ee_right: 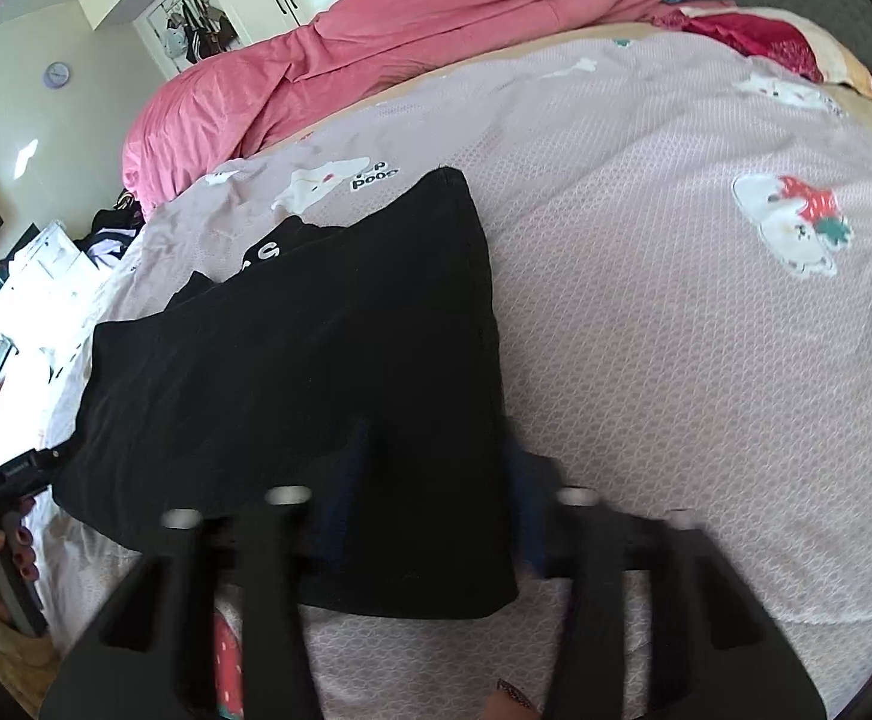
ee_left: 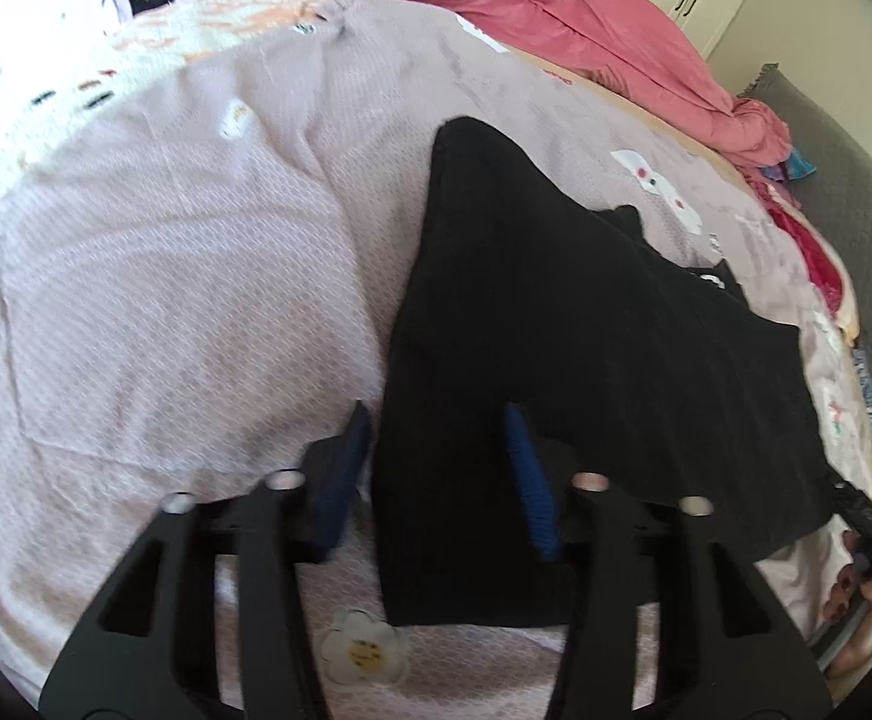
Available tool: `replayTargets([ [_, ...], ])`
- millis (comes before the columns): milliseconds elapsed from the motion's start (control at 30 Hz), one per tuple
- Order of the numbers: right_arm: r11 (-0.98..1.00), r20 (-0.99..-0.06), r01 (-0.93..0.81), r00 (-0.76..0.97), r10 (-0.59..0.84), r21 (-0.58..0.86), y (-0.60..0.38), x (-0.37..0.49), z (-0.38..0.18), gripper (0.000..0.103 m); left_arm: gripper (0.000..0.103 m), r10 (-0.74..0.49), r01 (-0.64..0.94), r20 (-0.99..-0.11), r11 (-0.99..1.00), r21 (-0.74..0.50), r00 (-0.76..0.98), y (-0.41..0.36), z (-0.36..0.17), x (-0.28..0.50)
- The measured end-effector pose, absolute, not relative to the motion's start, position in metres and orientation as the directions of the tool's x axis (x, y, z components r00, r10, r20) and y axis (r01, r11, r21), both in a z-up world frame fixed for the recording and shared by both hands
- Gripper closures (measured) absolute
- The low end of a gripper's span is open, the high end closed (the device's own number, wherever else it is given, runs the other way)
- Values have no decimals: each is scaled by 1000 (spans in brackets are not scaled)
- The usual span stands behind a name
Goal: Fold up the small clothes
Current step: 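Grasp the folded shirt edge with both tools and straighten it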
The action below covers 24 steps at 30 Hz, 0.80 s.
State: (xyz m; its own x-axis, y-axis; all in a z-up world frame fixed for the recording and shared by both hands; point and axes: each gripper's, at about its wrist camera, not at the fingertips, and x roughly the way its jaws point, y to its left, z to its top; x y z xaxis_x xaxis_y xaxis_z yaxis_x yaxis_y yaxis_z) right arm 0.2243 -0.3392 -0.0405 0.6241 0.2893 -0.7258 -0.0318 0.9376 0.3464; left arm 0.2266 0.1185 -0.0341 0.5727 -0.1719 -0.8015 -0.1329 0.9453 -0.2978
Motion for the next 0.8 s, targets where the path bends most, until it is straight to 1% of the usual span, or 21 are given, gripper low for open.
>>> replayTargets([
  [33, 939, -725, -25, 628, 282, 343, -340, 223, -40, 87, 88, -180, -125, -802, 945, -301, 570, 117, -34, 226],
  [67, 938, -720, -17, 637, 276, 345, -342, 221, -39, 93, 96, -191, -114, -800, 945, -307, 569, 117, -33, 225],
  [133, 934, -712, -8, 644, 278, 357, -347, 219, -36, 95, 96, -193, -99, -801, 949, -299, 567, 116, -30, 224],
  [267, 941, -719, -7, 643, 264, 339, -351, 213, -38, 95, 96, -156, -89, -805, 964, -250, 572, 112, -29, 218],
  [367, 945, -729, 8, 639, 246, 326, -352, 210, -44, 95, 93, -120, -92, -810, 974, -209, 575, 108, -29, 216],
  [433, 944, -726, 15, 643, 243, 330, -352, 209, -46, 93, 91, -98, -90, -809, 979, -183, 579, 106, -27, 215],
  [567, 938, -731, 49, 641, 234, 344, -354, 207, -45, 88, 91, -76, -86, -808, 984, -155, 584, 102, -22, 212],
  [667, 952, -739, 53, 644, 199, 302, -350, 203, -39, 83, 89, -56, -83, -808, 988, -129, 587, 99, -19, 209],
  [700, 956, -739, 49, 647, 191, 290, -348, 200, -37, 80, 89, -53, -81, -807, 989, -125, 588, 98, -19, 209],
  [800, 964, -737, 32, 652, 179, 263, -341, 194, -31, 67, 87, -36, -75, -805, 992, -99, 592, 96, -17, 206],
])
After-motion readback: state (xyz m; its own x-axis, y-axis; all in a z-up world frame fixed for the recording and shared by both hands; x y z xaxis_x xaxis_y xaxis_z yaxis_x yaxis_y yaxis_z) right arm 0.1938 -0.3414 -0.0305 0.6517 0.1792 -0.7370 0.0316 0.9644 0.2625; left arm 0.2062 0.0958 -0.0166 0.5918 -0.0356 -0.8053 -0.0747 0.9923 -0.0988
